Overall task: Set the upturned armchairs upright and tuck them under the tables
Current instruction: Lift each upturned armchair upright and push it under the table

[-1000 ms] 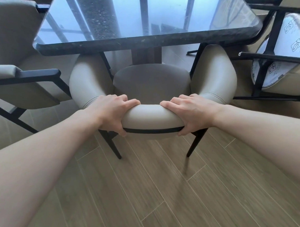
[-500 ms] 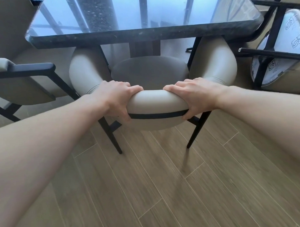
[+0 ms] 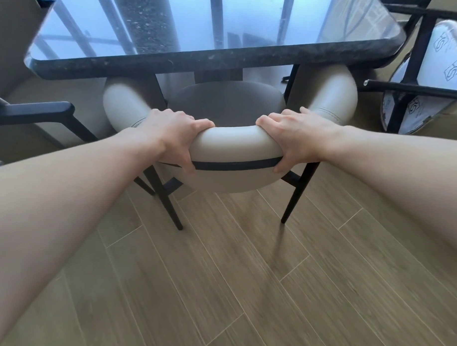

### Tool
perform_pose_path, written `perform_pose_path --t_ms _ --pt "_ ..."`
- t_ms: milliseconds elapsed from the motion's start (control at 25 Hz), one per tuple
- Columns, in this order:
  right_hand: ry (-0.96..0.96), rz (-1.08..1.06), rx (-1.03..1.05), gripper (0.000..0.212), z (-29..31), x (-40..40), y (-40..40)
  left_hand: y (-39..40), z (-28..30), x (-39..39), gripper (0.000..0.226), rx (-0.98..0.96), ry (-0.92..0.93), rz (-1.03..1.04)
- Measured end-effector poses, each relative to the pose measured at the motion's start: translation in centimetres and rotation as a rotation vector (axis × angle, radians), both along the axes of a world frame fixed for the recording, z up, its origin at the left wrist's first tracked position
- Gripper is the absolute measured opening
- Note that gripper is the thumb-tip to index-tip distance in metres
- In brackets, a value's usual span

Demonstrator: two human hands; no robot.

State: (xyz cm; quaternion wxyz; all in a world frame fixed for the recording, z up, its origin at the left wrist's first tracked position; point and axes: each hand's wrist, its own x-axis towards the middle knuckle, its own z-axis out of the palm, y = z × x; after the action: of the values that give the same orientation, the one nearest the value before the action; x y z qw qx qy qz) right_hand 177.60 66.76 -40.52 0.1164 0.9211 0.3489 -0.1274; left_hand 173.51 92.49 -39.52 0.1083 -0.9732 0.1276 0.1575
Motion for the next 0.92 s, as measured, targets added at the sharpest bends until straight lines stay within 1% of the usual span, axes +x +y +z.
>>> perform_pose_path --t_ms 120,320,400,520,560,640,680,720,800,840,920 --pt "-0.084 -0.040 -0.032 0.091 -0.1 0.5 -0.3 -0.1 0.0 1.2 0.098 0.007 -0.016 -0.005" --pt "-0.057 -0.074 -0.029 0.092 0.1 1.0 -0.2 -0.3 -0.5 1.8 0.099 -0.011 -0.045 0.011" --pt "-0.055 -0.092 -0.026 0.092 0.0 0.7 -0.1 -0.1 -0.8 1.3 0.097 -0.064 -0.062 0.042" --pt "-0.058 -0.167 -0.032 0.096 0.2 -0.3 0.6 -0.3 -1.6 -1.0 0.093 -0.149 -0.146 0.116" --pt "-0.059 -0.210 -0.033 0.094 0.3 -0.7 0.9 -0.6 -1.9 -1.7 0.093 -0.192 -0.140 0.161" --pt "-0.045 -0.314 0.018 0.081 0.7 -1.9 1.6 -1.4 -1.4 -2.6 0.090 -0.356 -0.087 0.262" --pt "-0.012 -0.380 0.103 0.076 0.9 -2.7 1.9 -1.8 -0.6 -2.9 0.084 -0.492 -0.072 0.305" --pt "0.049 -0.448 0.237 0.075 1.4 -3.7 2.2 -2.2 0.4 -3.3 0.075 -0.664 -0.074 0.354" --pt "0.199 -0.579 0.586 0.077 3.2 -6.3 2.7 -2.9 2.7 -5.0 0.058 -1.011 -0.106 0.476" --pt "0.238 -0.623 0.758 0.077 4.2 -7.9 3.1 -3.2 3.8 -6.3 0.054 -1.148 -0.129 0.540" --pt "0.267 -0.693 1.026 0.070 6.1 -10.9 4.0 -3.6 5.4 -9.2 0.051 -1.306 -0.189 0.642"
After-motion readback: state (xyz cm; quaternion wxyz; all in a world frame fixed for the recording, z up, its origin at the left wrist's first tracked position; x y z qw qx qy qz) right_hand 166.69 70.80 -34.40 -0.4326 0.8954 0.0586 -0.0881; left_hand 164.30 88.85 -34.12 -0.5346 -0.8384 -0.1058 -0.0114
